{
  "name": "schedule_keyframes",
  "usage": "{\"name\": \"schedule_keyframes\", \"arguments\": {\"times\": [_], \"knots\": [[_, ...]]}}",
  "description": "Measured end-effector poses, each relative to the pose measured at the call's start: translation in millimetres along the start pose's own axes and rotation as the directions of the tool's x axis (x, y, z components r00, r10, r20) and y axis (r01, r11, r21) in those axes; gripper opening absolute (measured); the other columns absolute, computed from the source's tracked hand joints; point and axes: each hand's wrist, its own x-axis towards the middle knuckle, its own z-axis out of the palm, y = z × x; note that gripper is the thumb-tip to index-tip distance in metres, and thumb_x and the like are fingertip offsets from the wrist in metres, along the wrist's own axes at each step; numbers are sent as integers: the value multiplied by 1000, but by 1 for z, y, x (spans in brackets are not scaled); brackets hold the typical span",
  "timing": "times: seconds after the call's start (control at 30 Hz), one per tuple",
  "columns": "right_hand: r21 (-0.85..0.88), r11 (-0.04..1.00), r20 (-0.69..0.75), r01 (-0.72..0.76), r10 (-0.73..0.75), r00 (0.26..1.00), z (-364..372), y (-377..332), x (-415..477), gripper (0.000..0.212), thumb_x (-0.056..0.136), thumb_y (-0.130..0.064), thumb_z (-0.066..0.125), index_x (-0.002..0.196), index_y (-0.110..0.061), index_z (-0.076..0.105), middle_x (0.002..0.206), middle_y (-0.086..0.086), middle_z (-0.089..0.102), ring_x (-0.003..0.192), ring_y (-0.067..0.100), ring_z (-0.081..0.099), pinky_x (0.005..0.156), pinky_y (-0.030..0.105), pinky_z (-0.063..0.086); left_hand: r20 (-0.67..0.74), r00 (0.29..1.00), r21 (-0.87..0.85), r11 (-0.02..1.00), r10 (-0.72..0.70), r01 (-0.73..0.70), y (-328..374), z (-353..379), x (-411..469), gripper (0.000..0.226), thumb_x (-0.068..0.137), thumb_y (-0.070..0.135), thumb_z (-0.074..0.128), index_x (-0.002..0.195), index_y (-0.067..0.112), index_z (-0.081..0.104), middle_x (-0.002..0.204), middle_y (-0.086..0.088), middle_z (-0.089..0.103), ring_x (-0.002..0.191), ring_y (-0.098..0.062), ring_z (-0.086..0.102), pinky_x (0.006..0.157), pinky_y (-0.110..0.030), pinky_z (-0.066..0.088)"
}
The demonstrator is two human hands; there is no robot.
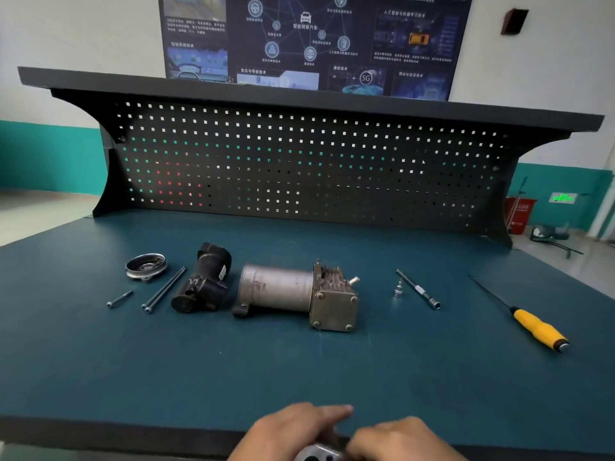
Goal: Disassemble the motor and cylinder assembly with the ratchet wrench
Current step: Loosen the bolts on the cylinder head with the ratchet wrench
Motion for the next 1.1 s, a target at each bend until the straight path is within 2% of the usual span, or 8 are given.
{"name": "schedule_keyframes", "arguments": {"times": [0.1,0.27,0.37,0.5,0.6,0.7,0.9,1.1], "knots": [[-104,994,152,32,-16,988,-6,-11,15,29,95,-30,49,99,-56,38,99,-20,54,92,-22,35,78,1,28,69,995,149,986,70,-80,-6,-6,12,5,91,37,56,92,35,61,93,21,61,96,5,59,82,-11,43],[-155,986,159,59,-34,987,-39,14,9,24,76,-60,55,97,-48,49,87,-34,54,86,-17,49,77,6,37,-21,901,267,871,433,-412,-21,-24,35,21,91,43,57,92,22,58,91,11,55,93,-4,59,79,-18,49],[284,956,-61,-77,98,993,-65,38,1,29,68,-56,74,94,-50,60,91,-18,69,82,-3,64,73,10,45,-179,841,258,849,510,-460,-34,-38,47,30,91,48,54,92,18,57,87,10,55,95,-8,60,80,-20,49],[961,268,-124,72,183,975,-28,60,23,64,22,-37,98,79,-16,78,96,19,72,76,26,72,53,27,56,-374,827,150,907,420,-393,-53,-34,69,30,91,47,55,89,17,57,90,12,58,101,-9,62,83,-20,48],[955,-70,-260,287,262,929,-9,42,63,60,27,-46,96,76,-18,75,98,10,73,92,23,71,71,33,58,-340,843,143,909,416,-391,-69,-23,96,26,91,42,56,92,16,56,92,7,58,105,-9,60,88,-20,47],[816,-254,-376,519,449,811,-23,19,102,32,58,-38,79,64,-19,54,56,-6,55,54,10,62,60,21,54,-263,903,170,938,339,-303,-86,-10,118,21,88,33,58,93,13,58,95,9,57,106,-11,58,90,-19,45],[802,-85,-502,591,437,746,-35,-5,157,37,86,-27,54,50,-24,46,44,-10,31,36,4,30,36,15,27,-393,896,104,978,208,-182,-106,-4,126,13,92,27,44,104,31,46,113,6,53,121,-5,47,99,-21,40],[702,-29,-680,712,271,682,-20,15,149,43,40,-39,84,53,-23,46,37,-11,31,31,4,18,31,15,21,-571,801,-201,977,-177,72,-117,2,121,4,95,23,46,98,22,48,88,2,54,77,-8,53,70,-20,44]]}}
